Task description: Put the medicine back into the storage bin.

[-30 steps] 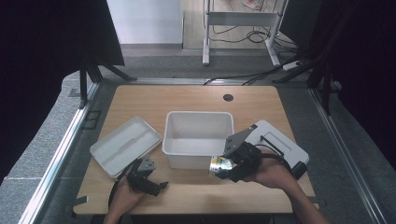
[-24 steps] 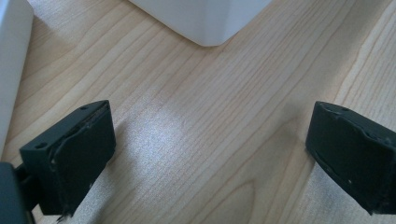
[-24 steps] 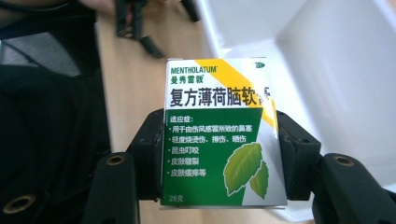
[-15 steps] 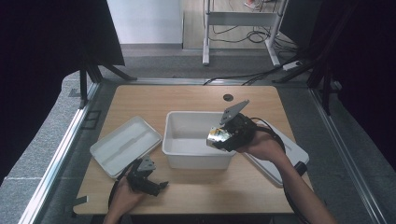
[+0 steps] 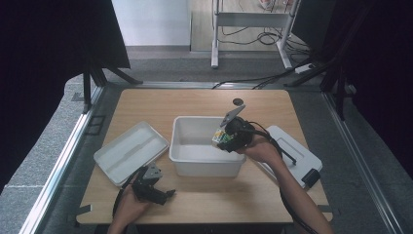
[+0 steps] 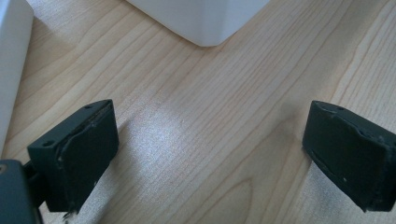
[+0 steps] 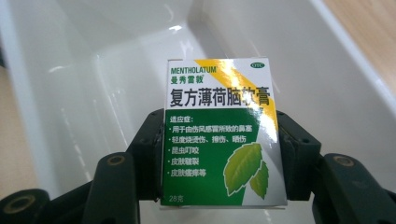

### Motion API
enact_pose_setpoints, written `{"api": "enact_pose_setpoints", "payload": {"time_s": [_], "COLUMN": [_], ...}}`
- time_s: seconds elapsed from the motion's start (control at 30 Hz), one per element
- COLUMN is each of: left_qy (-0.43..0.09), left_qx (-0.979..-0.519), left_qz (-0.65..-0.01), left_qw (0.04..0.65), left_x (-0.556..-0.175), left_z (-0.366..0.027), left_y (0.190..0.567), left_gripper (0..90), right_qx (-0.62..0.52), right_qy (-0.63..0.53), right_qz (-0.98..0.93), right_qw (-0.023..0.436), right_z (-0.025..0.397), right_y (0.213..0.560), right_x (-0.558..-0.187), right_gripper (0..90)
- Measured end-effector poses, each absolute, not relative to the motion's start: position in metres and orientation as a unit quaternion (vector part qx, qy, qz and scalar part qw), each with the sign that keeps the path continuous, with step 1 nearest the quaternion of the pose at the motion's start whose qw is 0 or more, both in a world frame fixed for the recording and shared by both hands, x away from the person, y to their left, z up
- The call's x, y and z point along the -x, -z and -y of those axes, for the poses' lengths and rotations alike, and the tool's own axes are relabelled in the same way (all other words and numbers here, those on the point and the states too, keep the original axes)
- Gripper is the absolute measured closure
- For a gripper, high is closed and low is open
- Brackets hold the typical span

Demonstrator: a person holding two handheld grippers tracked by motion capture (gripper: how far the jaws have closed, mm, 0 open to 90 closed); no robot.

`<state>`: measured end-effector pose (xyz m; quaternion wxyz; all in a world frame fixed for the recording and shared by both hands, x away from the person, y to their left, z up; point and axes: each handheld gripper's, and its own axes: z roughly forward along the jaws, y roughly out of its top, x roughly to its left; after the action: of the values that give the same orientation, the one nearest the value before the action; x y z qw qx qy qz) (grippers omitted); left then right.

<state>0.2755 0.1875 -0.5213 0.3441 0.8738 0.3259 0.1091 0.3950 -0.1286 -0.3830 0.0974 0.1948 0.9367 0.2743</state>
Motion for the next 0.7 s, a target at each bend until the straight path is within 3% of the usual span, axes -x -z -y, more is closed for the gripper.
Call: {"api": "enact_pose_setpoints", "payload": {"time_s": [0.33, 0.43, 0.7], "left_qy": [-0.109, -0.11, -0.111], "left_qx": [-0.874, -0.873, -0.873], "left_qz": [-0.326, -0.326, -0.326], "left_qw": [0.345, 0.345, 0.345], "left_x": [-0.275, -0.275, -0.274], "left_z": [-0.188, -0.188, -0.188], "left_y": [0.521, 0.521, 0.521], "left_gripper": [4.1, 4.3, 4.6], "right_qx": [-0.2, -0.219, -0.22], "right_qy": [-0.248, -0.257, -0.274], "right_qz": [-0.943, -0.936, -0.93], "right_qw": [0.098, 0.099, 0.108], "right_z": [0.119, 0.117, 0.123], "right_y": [0.407, 0.404, 0.388], "right_x": [-0.399, -0.401, -0.398], "right_gripper": [43.6, 35.6, 30.4]}}
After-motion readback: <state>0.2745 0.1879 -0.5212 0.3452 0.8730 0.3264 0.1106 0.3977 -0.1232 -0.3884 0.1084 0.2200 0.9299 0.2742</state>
